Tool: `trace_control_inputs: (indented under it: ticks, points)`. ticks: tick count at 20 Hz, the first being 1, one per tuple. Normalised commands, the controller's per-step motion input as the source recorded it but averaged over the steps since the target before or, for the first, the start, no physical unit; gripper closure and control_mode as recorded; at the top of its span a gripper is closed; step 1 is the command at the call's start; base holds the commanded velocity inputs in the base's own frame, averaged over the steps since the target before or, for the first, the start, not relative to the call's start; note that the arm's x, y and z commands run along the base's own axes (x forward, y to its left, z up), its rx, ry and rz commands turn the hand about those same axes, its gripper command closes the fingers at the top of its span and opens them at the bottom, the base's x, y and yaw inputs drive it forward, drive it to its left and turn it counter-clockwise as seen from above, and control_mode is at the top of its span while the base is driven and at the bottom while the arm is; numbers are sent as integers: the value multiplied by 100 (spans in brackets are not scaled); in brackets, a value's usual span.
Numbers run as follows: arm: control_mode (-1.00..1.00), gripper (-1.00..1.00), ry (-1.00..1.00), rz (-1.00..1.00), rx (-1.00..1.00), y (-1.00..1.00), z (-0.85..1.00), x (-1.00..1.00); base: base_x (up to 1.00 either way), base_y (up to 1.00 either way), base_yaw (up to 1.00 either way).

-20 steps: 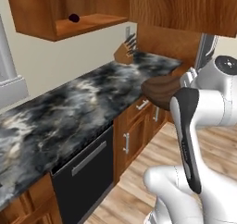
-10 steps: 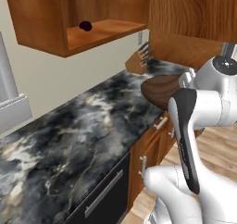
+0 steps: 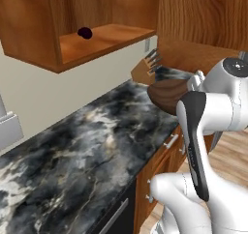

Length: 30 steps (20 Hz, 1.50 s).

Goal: Pick the mug and place it in the sink. Pick the bowl and place it in the open cabinet and then close the cabinet.

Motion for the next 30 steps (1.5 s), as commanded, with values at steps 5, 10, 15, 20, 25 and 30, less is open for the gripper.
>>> trace_control_inputs:
  ticks: [5, 10, 15, 20, 25, 30]
  points:
    - [100, 100, 0, 0, 0, 0, 0, 0, 27, -2, -1]
    - [100, 100, 0, 0, 0, 0, 0, 0, 18, -6, 0]
    - [100, 100, 0, 0, 0, 0, 0, 0, 3, -1, -9]
    - [100, 100, 0, 0, 0, 0, 0, 0, 13, -3, -17]
    - [100, 100, 0, 0, 0, 0, 0, 0, 20, 0, -16]
    - [100, 100, 0, 0, 0, 0, 0, 0, 17, -1, -13]
